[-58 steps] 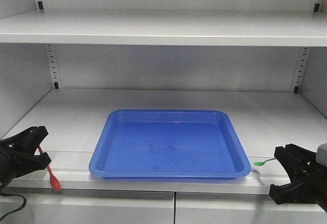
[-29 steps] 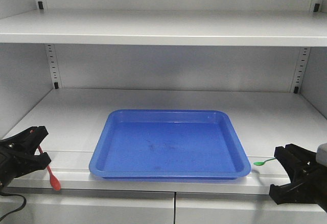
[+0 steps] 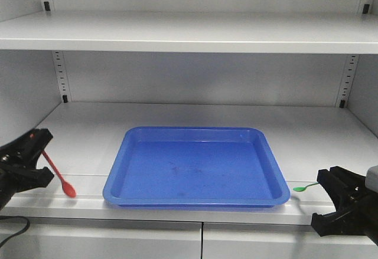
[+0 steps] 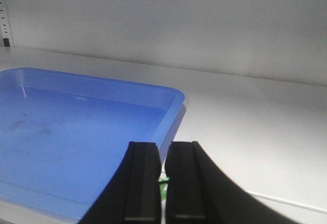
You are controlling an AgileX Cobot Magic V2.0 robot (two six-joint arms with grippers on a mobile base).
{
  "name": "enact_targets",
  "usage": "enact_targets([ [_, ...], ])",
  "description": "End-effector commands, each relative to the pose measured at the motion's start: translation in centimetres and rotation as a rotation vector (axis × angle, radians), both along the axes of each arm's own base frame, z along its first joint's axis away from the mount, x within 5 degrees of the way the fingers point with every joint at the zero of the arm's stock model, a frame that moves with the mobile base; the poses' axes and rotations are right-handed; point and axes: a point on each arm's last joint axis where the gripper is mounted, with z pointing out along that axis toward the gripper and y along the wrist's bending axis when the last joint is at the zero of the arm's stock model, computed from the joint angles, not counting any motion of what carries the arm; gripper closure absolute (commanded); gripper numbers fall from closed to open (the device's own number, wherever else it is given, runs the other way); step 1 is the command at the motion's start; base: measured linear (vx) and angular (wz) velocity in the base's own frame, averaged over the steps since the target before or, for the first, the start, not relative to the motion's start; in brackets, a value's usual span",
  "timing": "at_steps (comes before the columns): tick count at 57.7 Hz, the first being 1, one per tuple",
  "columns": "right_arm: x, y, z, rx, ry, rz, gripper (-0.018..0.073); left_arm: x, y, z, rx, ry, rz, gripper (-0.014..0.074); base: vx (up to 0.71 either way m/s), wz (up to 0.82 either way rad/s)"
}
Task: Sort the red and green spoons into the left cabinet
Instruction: 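Approach the blue tray on the cabinet shelf holding both spoons, then extend both arms over the blue tray and open both grippers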
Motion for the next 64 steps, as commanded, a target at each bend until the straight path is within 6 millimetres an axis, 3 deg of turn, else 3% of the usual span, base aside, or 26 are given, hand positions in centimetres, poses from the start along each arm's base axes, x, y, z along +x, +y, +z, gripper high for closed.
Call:
enact_targets([
  [1, 0.0, 0.1, 2.0, 0.029, -0.119, 0.015, 0.0568, -1.2, -0.1, 3.4, -0.091, -0.253, -0.048, 0.0603, 0.0, 0.0],
  [11, -0.1, 0.2, 2.7, 0.047, -0.182, 0.033, 0.0568, -1.4, -0.3, 3.5, -0.186, -0.235, -0.129, 0.0603, 0.0, 0.0],
  [21, 0.9, 0.4, 5.6, 0.097, -0.268, 0.046, 0.0568, -1.4, -1.8, 4.4, -0.196, -0.249, -0.228, 0.0603, 0.0, 0.0],
  [29, 2.8, 0.7, 7.0, 0.213, -0.246, 0.075, 0.0568, -0.1, -4.4, 7.4, -0.16, -0.255, -0.279, 0.0603, 0.0, 0.0],
  [41, 7.1, 2.6, 6.3, 0.252, -0.125, 0.253, 0.0565, 3.3, -8.1, 10.0, -0.08, -0.138, -0.278, 0.0601, 0.0, 0.0],
  [52, 11.3, 3.6, 4.7, 0.312, 0.009, 0.333, 0.053, 6.6, -11.0, 8.3, -0.091, -0.013, -0.309, 0.0597, 0.0, 0.0],
  [64, 13.6, 4.2, 4.0, 0.357, 0.09, 0.376, 0.0379, 9.2, -13.4, 4.3, -0.164, 0.163, -0.355, 0.0546, 0.0, 0.0],
])
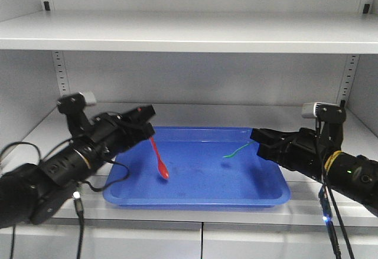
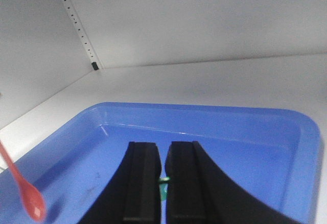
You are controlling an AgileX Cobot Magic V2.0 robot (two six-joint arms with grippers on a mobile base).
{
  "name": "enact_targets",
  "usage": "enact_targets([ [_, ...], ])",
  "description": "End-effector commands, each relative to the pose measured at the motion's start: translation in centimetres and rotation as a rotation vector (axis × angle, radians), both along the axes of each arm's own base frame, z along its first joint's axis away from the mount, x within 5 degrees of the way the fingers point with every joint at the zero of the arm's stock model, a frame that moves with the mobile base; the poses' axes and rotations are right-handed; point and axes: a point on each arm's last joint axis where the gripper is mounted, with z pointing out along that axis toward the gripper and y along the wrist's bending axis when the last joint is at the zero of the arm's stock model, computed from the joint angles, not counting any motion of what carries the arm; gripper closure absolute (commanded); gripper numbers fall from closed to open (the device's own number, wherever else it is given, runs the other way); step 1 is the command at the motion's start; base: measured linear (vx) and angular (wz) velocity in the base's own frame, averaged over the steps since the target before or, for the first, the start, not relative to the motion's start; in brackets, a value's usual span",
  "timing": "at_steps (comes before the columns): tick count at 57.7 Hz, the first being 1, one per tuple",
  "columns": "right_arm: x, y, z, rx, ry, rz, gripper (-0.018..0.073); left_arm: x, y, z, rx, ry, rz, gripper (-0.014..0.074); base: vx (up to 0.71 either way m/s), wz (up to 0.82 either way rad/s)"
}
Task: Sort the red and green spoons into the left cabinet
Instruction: 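Extend both arms over the blue tray and open both grippers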
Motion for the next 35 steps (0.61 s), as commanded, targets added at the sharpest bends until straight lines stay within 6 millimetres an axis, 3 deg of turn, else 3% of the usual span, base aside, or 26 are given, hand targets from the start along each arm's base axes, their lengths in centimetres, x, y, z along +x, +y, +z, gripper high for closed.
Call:
enact_targets([
  [1, -0.1, 0.4, 3.2, 0.056, -0.091, 0.058, 0.0356, -0.1, -0.8, 2.7, -0.1, -0.082, -0.032, 0.0535, 0.0, 0.0],
  [9, 0.1, 0.4, 3.0, -0.037, -0.089, 0.064, 0.016, 0.6, -1.3, 1.6, -0.091, -0.069, -0.038, 0.0426, 0.0, 0.0],
  [20, 0.3, 0.0, 2.5, -0.086, -0.058, 0.016, -0.0067, 0.8, -1.4, 1.2, -0.054, -0.079, -0.03, 0.0153, 0.0, 0.0],
  [27, 0.3, 0.0, 2.6, -0.096, -0.068, 0.018, -0.01, 0.7, -1.2, 1.5, 0.083, -0.22, -0.003, 0.0025, 0.0, 0.0],
  [35, 0.3, 0.0, 2.6, -0.133, -0.094, 0.022, -0.0088, 0.8, -1.2, 1.5, 0.331, -0.396, 0.053, -0.0012, 0.0, 0.0],
])
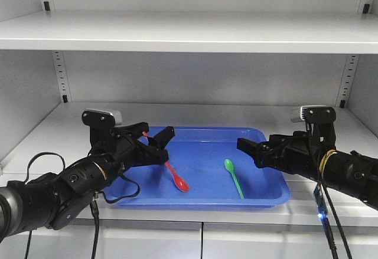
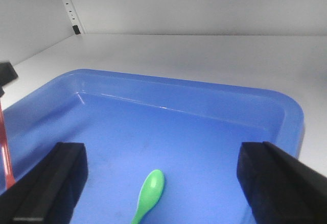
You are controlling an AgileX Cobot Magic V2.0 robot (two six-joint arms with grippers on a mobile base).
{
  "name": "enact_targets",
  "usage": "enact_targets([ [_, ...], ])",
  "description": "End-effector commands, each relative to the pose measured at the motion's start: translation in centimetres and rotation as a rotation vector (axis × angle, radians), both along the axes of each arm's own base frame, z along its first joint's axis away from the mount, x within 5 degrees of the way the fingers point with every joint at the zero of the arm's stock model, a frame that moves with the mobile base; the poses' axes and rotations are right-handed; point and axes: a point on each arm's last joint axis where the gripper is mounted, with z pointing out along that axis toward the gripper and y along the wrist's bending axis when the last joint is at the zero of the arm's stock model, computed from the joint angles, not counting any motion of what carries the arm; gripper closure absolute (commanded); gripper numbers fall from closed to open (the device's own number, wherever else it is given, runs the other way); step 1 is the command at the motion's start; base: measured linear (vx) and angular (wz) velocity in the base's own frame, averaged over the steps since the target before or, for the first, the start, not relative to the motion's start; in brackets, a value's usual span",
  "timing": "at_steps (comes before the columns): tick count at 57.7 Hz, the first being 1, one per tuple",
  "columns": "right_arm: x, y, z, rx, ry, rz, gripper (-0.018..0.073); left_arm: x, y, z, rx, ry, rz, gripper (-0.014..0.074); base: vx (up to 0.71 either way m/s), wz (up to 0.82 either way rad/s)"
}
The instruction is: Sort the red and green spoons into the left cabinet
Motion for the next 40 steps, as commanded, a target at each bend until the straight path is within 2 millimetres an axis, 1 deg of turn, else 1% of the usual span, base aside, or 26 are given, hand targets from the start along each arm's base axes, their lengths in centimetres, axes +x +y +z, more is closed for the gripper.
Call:
enact_targets([
  [1, -0.5, 0.0, 3.2, 0.02, -0.116, 0.022, -0.0085, -0.8, 0.1, 4.4, 0.055, -0.255, 0.01, -0.0011, 0.0, 0.0],
  [4, -0.5, 0.0, 3.2, 0.014, -0.121, 0.023, -0.0078, -0.8, 0.2, 4.5, 0.09, -0.285, 0.027, -0.001, 0.0, 0.0],
  [11, -0.5, 0.0, 3.2, 0.012, -0.122, 0.023, -0.0062, -0.7, 0.5, 4.9, 0.115, -0.317, 0.08, -0.0004, 0.0, 0.0],
  [18, -0.5, 0.0, 3.2, 0.012, -0.122, 0.023, -0.0042, -0.6, 1.0, 5.5, -0.044, -0.268, 0.102, 0.0018, 0.0, 0.0],
  [24, -0.5, 0.0, 3.2, 0.012, -0.122, 0.023, -0.002, -0.6, 1.1, 5.5, -0.12, -0.229, 0.096, 0.0029, 0.0, 0.0],
  [40, -0.4, 0.0, 3.2, 0.012, -0.122, 0.022, 0.0025, -0.5, 1.1, 5.3, -0.134, -0.203, 0.097, 0.0032, 0.0, 0.0],
])
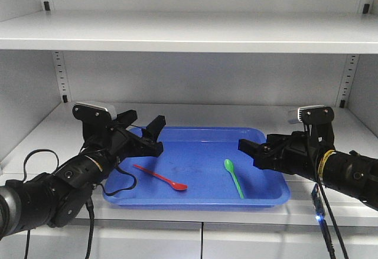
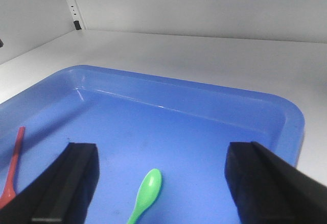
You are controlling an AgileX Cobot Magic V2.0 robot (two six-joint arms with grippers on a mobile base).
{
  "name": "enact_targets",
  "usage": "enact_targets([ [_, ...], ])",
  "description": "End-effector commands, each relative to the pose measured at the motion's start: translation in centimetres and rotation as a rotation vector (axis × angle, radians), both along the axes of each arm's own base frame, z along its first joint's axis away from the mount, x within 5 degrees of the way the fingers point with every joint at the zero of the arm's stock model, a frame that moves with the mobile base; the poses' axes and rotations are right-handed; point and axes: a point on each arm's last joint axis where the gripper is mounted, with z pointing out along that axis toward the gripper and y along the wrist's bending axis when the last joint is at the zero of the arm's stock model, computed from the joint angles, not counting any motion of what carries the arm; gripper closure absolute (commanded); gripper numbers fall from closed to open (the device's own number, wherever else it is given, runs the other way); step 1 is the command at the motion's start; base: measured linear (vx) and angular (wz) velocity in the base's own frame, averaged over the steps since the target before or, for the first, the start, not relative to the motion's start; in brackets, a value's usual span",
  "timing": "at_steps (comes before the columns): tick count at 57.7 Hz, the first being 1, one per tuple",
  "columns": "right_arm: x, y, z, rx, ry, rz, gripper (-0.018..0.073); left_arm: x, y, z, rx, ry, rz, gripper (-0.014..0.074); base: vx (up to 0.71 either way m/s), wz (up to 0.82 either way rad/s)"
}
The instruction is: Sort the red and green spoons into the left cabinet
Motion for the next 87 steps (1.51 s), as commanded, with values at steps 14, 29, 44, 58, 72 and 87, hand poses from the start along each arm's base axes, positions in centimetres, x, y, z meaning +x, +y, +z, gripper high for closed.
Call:
enact_targets([
  [14, -0.4, 0.0, 3.2, 0.039, -0.104, 0.017, 0.0041, -0.8, 0.2, 4.2, -0.091, -0.136, -0.008, 0.0032, 0.0, 0.0],
  [29, -0.4, 0.0, 3.2, 0.039, -0.104, 0.017, 0.0041, -1.1, 0.9, 4.7, -0.085, -0.105, 0.036, 0.0074, 0.0, 0.0],
  [44, -0.4, 0.0, 3.2, 0.037, -0.102, 0.014, 0.0041, -8.0, 4.4, 5.0, -0.092, 0.111, 0.13, 0.0246, 0.0, 0.0],
  [58, -0.4, 0.0, 3.2, 0.037, -0.102, 0.014, 0.0041, -16.6, 7.7, 4.0, 0.145, 0.111, 0.152, 0.0533, 0.0, 0.0],
  [72, -0.4, 0.0, 3.2, 0.037, -0.102, 0.014, 0.0041, -24.2, 10.8, 2.7, 0.299, 0.103, 0.166, 0.0605, 0.0, 0.0],
  [87, -0.4, 0.0, 3.2, 0.037, -0.102, 0.014, 0.0041, -31.0, 14.4, -2.3, 0.192, 0.083, 0.256, 0.0604, 0.0, 0.0],
])
